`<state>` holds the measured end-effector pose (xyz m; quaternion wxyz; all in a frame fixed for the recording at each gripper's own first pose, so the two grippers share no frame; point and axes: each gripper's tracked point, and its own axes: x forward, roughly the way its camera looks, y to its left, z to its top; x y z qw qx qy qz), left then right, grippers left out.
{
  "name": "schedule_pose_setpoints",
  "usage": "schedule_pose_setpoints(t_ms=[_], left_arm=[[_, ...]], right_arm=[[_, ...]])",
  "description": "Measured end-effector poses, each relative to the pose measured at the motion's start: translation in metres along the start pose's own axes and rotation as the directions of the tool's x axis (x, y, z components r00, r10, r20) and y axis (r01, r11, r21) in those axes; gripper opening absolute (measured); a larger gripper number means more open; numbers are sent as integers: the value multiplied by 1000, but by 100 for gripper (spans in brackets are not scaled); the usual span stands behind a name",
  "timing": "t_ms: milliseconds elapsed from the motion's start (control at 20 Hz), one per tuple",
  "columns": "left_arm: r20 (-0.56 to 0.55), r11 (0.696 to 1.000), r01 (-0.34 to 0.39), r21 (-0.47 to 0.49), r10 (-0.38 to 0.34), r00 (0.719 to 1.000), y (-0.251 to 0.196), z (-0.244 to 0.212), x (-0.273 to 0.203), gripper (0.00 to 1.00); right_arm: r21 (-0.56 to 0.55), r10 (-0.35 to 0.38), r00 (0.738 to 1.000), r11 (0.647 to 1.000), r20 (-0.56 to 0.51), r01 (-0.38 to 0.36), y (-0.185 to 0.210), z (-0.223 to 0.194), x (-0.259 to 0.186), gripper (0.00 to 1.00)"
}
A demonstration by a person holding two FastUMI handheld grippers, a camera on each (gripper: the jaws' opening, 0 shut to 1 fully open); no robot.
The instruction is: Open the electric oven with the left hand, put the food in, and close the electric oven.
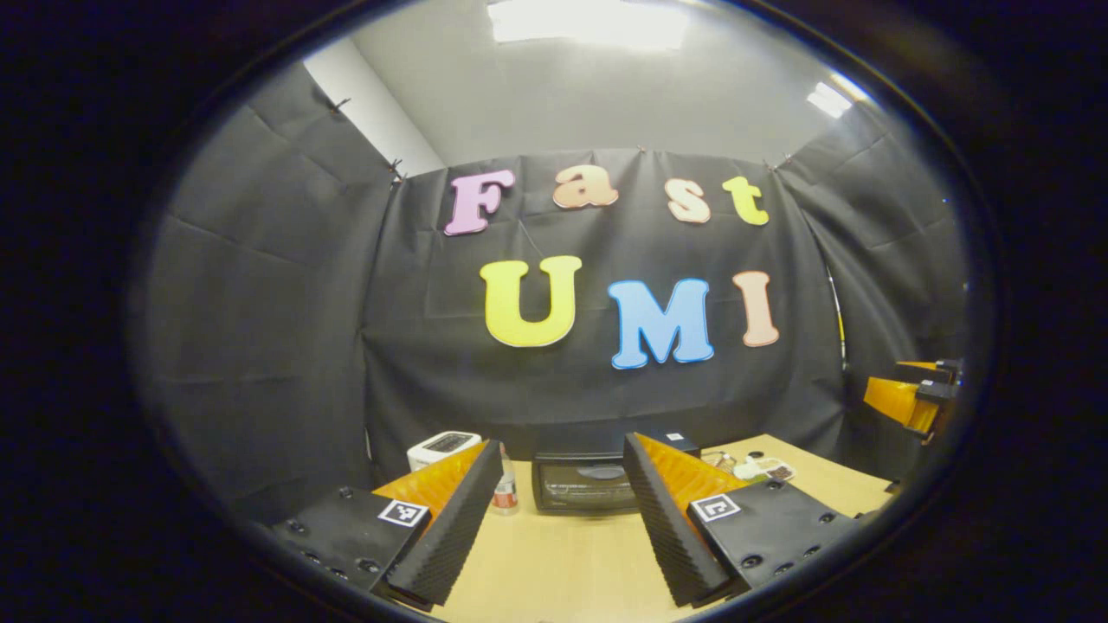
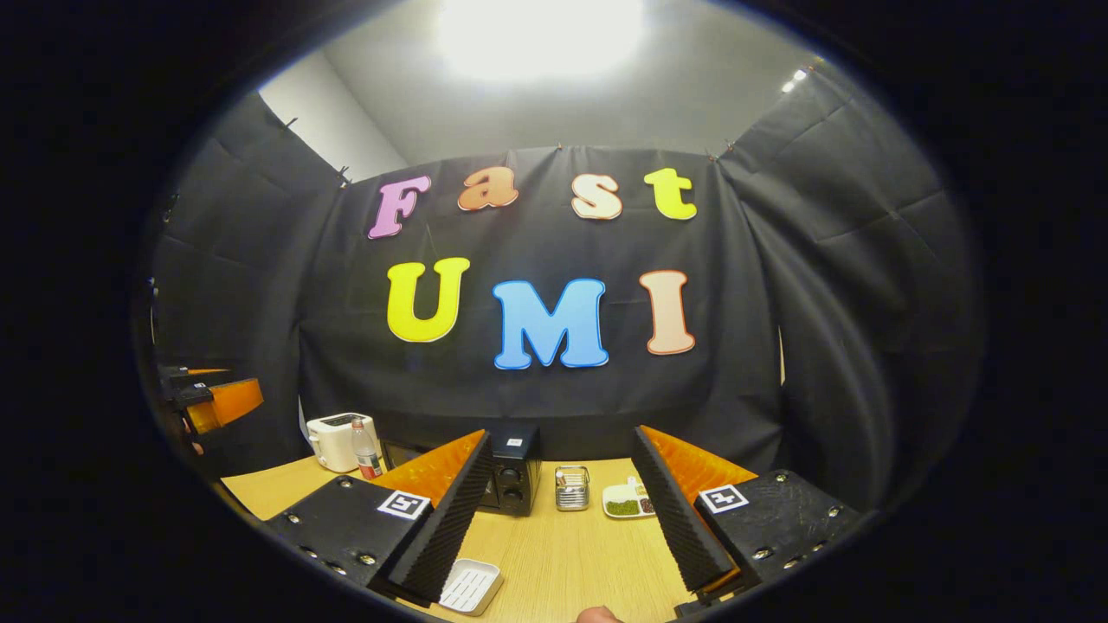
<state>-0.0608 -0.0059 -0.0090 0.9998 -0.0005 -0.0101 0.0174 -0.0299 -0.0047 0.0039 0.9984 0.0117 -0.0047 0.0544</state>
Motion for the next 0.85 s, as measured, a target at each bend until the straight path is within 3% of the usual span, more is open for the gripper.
schedule_pose_setpoints(t_ms=[850], left_arm=[[49, 1000, -19, -13, 19, 999, 34, 13, -9, 99]], right_arm=[[-22, 53, 999, 998, 6, -53, 40, 18, -6, 97]])
